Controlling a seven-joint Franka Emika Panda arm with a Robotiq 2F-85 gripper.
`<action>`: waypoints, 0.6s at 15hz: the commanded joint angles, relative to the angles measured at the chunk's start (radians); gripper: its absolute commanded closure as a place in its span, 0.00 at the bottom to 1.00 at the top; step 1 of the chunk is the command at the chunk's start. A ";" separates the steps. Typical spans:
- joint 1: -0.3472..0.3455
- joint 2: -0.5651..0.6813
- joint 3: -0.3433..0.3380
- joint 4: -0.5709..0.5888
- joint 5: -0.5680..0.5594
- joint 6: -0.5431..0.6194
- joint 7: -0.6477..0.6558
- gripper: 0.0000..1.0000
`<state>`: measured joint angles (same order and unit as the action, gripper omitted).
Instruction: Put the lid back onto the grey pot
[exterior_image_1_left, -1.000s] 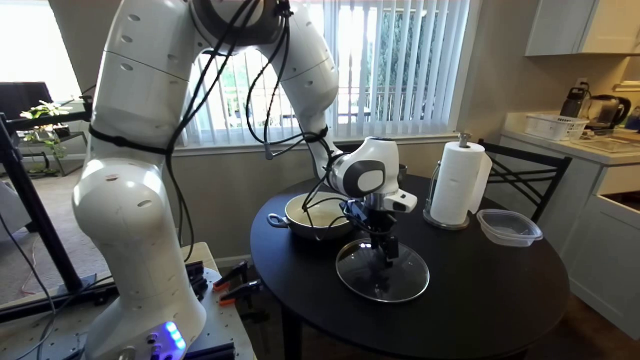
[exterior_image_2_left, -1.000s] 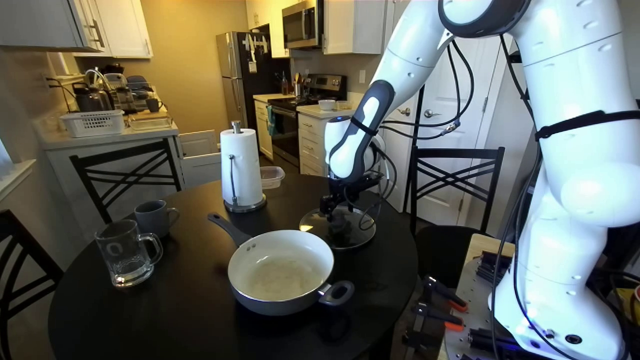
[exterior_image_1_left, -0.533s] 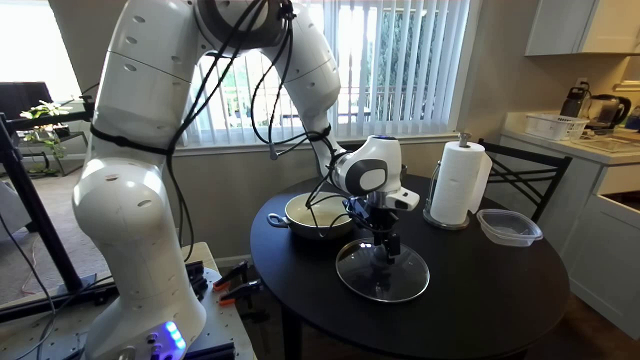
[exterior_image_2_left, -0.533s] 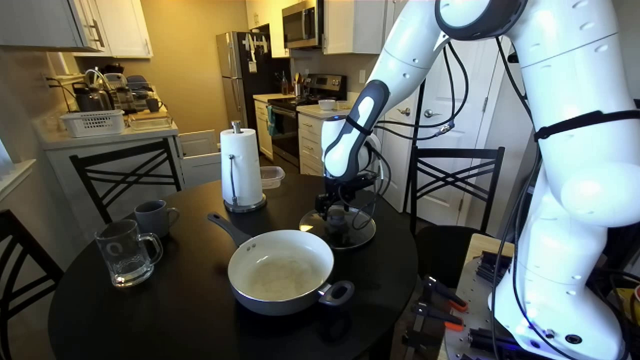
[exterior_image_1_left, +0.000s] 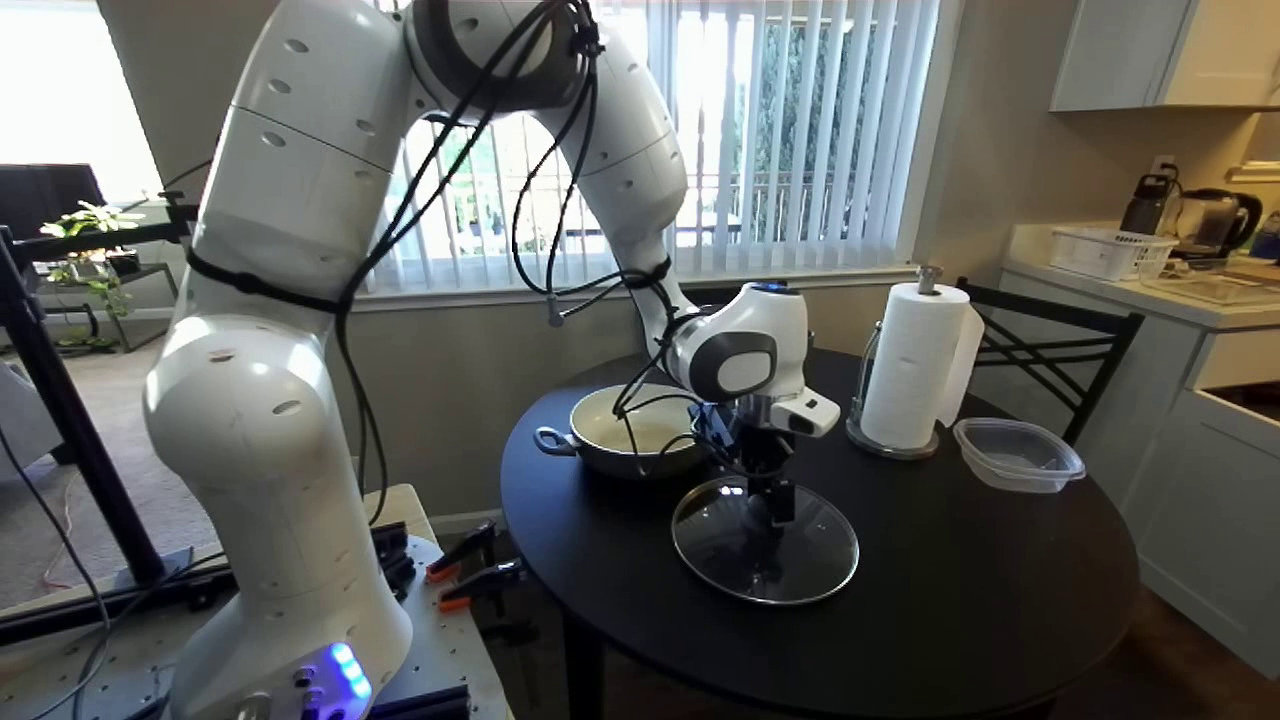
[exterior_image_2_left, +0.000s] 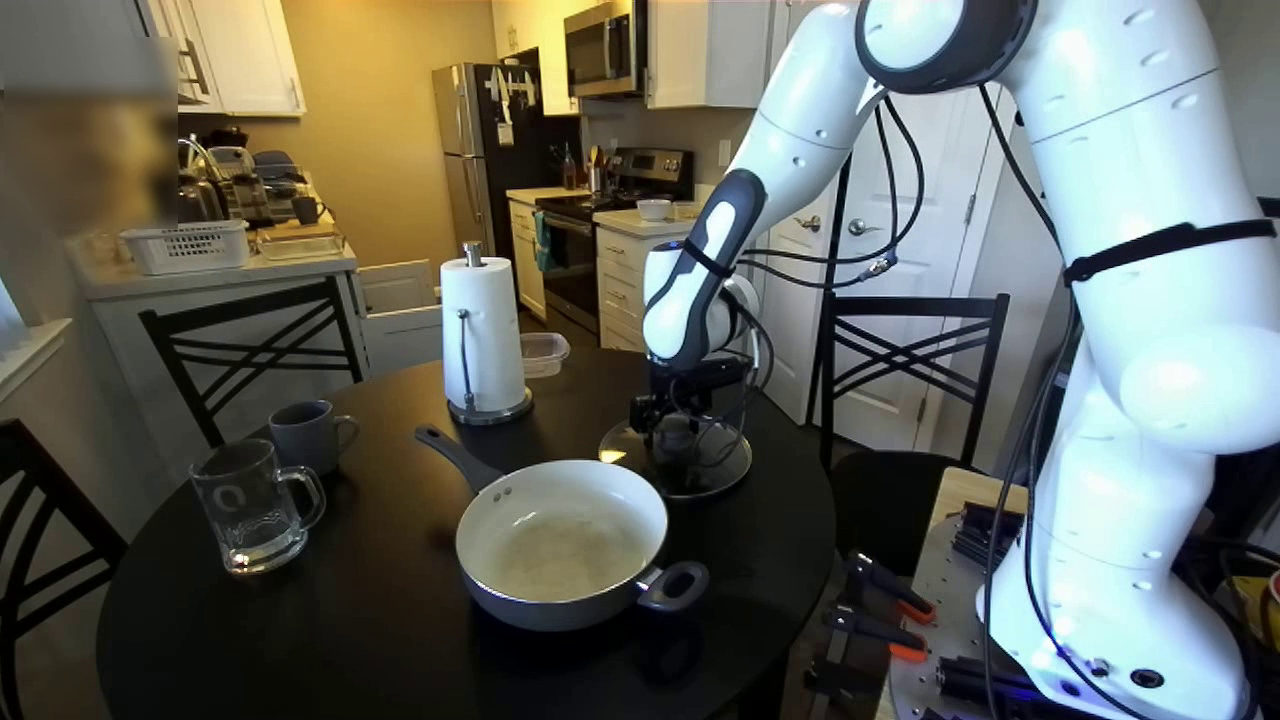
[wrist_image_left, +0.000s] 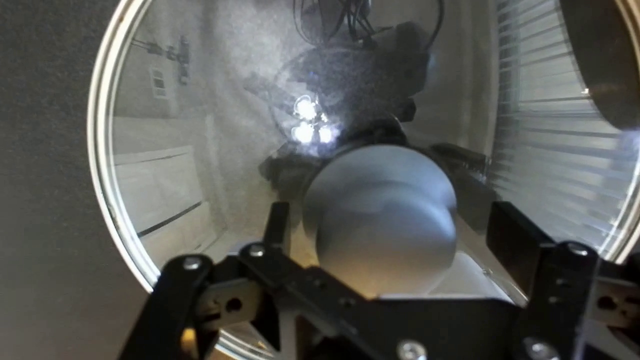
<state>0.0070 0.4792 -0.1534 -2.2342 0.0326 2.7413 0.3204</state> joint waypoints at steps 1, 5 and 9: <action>-0.015 0.001 -0.002 0.020 0.026 -0.019 0.003 0.00; -0.031 0.002 0.006 0.027 0.034 -0.021 -0.010 0.32; -0.033 0.000 0.012 0.033 0.042 -0.027 -0.011 0.57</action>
<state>-0.0131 0.4777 -0.1568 -2.2103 0.0429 2.7388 0.3204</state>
